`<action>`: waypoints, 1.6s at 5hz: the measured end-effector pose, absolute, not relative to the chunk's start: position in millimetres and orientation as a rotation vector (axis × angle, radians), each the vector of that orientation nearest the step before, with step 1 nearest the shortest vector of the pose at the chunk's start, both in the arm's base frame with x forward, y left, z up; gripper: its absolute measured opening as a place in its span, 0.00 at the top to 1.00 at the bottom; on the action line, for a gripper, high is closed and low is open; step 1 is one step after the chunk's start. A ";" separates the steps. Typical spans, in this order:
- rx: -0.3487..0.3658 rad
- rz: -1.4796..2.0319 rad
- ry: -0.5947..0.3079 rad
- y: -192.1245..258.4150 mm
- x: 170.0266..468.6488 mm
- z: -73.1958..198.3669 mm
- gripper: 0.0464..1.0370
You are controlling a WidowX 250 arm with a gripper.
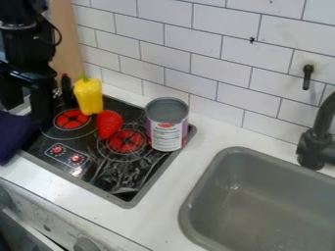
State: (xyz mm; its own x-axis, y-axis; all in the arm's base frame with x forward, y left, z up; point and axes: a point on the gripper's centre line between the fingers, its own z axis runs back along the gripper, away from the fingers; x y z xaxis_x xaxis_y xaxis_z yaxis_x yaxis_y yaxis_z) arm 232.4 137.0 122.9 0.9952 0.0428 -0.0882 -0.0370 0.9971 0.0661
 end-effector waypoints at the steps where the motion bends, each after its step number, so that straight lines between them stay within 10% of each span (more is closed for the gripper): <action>1: 0.047 0.036 0.119 136.0 231.4 114.1 0.04; 8: -0.017 0.230 0.214 266.4 225.9 59.3 0.04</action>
State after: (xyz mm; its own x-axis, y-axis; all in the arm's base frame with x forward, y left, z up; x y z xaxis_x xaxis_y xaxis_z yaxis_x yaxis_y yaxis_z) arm 225.9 266.4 59.3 0.9510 0.2242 -0.2128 -0.2278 0.9737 0.0076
